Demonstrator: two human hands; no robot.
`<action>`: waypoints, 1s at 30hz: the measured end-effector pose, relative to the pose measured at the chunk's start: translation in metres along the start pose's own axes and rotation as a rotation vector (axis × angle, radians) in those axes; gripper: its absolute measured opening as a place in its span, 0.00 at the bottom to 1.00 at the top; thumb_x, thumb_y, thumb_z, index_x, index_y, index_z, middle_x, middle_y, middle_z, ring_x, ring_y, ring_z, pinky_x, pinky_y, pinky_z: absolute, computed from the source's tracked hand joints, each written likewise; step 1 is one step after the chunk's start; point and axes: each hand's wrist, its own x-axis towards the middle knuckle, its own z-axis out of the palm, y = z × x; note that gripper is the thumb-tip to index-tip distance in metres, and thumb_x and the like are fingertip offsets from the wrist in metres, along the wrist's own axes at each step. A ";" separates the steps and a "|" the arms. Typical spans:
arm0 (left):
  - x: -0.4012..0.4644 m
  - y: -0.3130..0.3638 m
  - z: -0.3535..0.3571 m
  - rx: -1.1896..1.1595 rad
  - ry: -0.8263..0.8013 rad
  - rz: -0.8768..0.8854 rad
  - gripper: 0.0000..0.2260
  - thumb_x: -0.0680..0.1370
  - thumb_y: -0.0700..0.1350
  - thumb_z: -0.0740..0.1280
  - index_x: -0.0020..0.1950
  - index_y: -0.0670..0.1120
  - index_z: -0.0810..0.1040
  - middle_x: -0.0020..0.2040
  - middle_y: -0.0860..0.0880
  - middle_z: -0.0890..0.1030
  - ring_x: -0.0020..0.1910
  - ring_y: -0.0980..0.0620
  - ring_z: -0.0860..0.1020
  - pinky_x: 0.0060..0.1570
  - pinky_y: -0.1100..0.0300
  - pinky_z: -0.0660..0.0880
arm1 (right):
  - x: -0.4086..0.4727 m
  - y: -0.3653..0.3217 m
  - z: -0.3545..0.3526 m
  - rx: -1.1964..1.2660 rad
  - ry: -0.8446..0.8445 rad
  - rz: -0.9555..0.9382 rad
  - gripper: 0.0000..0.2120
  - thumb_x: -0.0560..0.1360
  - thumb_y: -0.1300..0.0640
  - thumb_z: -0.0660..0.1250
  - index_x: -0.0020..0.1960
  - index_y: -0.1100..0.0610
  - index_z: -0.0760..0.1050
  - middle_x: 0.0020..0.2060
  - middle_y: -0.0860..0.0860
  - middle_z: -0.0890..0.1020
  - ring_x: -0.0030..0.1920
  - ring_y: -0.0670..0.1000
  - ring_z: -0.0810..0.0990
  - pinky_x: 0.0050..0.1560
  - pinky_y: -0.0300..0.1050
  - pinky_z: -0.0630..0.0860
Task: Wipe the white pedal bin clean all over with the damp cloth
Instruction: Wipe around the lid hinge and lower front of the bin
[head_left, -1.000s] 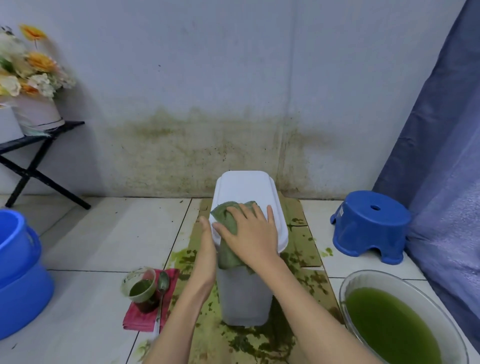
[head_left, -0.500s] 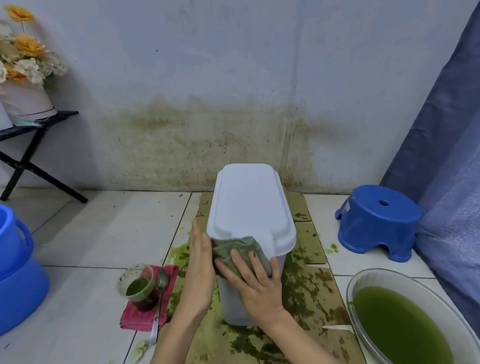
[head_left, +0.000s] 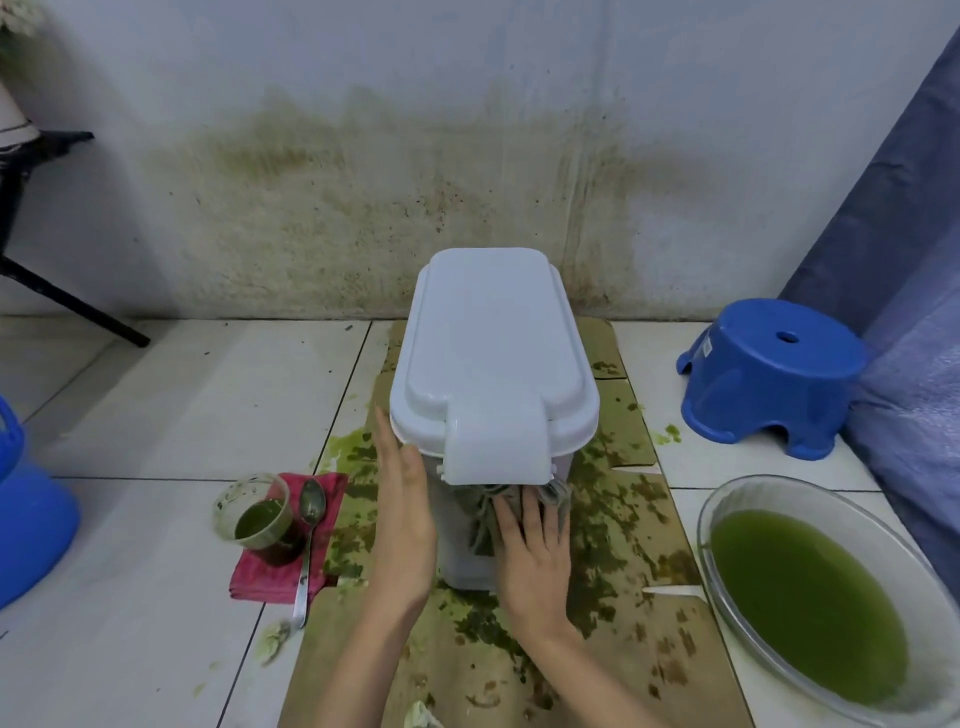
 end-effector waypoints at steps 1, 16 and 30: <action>-0.003 0.000 0.001 0.001 0.004 0.011 0.32 0.71 0.73 0.44 0.73 0.67 0.40 0.73 0.73 0.43 0.71 0.73 0.44 0.70 0.62 0.47 | -0.010 -0.004 0.000 0.017 -0.042 0.078 0.28 0.71 0.63 0.60 0.70 0.51 0.61 0.75 0.48 0.51 0.77 0.50 0.46 0.69 0.55 0.60; 0.032 0.079 0.013 0.347 0.059 0.075 0.26 0.81 0.56 0.42 0.78 0.49 0.44 0.78 0.52 0.44 0.77 0.52 0.40 0.75 0.47 0.43 | 0.152 0.005 -0.145 1.051 -0.059 0.922 0.24 0.83 0.52 0.51 0.76 0.43 0.47 0.73 0.38 0.54 0.70 0.37 0.54 0.70 0.38 0.53; 0.042 0.058 0.023 0.605 0.132 0.060 0.23 0.83 0.51 0.42 0.77 0.49 0.41 0.75 0.59 0.39 0.76 0.59 0.39 0.73 0.57 0.36 | 0.293 0.004 -0.017 0.036 -0.949 0.207 0.27 0.78 0.35 0.43 0.76 0.41 0.50 0.77 0.45 0.49 0.77 0.53 0.45 0.73 0.62 0.41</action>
